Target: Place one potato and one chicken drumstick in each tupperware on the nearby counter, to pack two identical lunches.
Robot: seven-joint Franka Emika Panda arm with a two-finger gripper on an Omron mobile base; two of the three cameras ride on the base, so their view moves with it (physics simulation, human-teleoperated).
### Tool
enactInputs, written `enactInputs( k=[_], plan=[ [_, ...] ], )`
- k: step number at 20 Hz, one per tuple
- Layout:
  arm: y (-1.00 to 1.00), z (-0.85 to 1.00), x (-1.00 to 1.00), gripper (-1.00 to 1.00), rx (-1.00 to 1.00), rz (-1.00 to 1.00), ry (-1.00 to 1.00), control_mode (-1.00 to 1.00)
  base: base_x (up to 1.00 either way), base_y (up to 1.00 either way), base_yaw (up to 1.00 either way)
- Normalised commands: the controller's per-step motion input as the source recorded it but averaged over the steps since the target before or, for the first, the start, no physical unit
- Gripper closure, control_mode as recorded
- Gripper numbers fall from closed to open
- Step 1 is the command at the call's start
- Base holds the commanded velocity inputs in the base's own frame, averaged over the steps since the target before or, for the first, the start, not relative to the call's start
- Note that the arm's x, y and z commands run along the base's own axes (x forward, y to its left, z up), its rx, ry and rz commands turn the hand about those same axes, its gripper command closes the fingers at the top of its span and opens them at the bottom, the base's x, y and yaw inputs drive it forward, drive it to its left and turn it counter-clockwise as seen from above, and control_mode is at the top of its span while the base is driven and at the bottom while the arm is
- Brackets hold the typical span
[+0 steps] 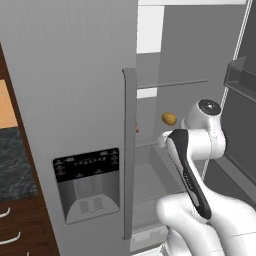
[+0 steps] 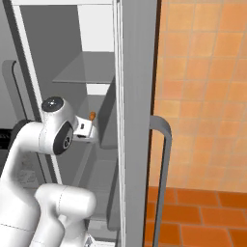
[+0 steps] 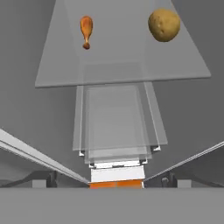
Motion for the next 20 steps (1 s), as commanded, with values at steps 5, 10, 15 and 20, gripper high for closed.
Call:
enactInputs(
  k=[5,10,15,20],
  plan=[
    [0.09,-0.09,0.61,-1.0,0.06,0.14,0.0,-1.0,0.0,0.0,0.0],
    [0.43,-0.34,0.61,-1.0,-0.05,0.15,0.0,-1.0,0.0,0.0,0.0],
    [0.09,-0.06,0.69,-1.0,-0.01,0.1,0.0,-1.0,0.0,0.0,0.0],
    [0.0,-0.01,0.72,-1.0,0.0,0.07,0.0,-1.0,0.0,0.0,0.0]
  ],
)
